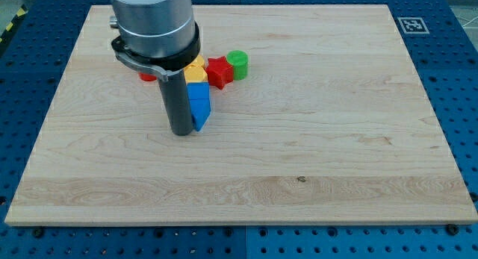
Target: Push the blue triangle a bit right
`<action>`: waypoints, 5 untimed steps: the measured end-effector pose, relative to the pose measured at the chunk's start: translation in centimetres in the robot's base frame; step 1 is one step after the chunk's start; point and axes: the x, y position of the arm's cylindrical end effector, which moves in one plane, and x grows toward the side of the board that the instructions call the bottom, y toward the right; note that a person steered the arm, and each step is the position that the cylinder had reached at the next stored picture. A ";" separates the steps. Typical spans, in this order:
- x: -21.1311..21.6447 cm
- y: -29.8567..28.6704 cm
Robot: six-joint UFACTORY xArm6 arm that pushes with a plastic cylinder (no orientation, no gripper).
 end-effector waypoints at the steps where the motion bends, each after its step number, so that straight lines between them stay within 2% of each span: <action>1: 0.0 0.0; 5: -0.1 0.0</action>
